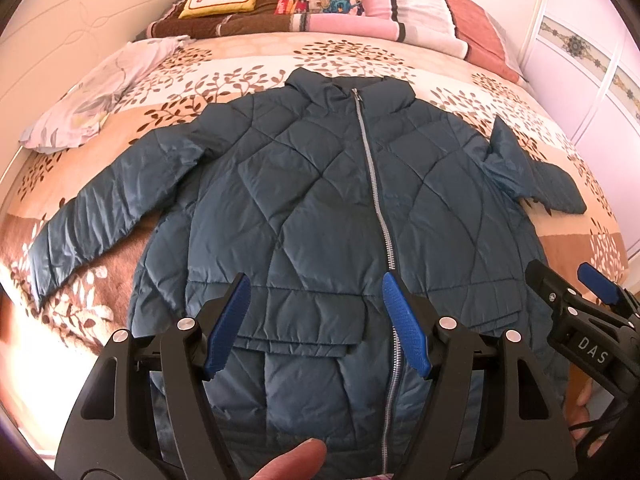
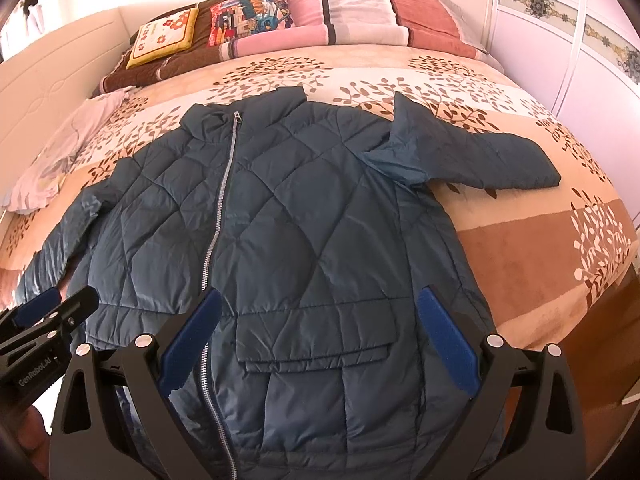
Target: Fold large clothes
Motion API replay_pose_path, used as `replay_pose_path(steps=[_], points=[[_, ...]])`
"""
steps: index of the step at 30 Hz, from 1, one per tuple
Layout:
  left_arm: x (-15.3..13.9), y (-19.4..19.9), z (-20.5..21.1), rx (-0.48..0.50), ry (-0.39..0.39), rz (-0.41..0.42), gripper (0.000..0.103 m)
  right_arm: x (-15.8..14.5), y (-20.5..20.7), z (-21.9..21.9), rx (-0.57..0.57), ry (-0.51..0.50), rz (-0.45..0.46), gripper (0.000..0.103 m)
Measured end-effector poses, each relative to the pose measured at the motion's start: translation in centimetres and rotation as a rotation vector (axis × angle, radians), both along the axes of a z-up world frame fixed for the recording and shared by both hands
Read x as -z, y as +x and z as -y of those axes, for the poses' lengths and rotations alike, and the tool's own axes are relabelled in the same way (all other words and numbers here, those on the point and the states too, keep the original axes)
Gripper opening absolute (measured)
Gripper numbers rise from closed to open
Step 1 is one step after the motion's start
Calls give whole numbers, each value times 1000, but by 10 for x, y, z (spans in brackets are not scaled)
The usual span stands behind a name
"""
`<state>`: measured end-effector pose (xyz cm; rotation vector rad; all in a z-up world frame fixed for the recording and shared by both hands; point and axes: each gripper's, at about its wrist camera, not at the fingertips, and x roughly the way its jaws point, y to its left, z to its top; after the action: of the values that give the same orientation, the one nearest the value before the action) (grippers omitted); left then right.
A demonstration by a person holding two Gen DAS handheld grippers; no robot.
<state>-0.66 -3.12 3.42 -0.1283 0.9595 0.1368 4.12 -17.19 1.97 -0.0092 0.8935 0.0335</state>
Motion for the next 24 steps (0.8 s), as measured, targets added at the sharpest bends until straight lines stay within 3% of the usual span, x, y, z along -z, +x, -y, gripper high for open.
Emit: replay_pose_path(steps=[24], points=[[1,0,4,1,2,-3,68,0,-1,4,3,9,4,95]])
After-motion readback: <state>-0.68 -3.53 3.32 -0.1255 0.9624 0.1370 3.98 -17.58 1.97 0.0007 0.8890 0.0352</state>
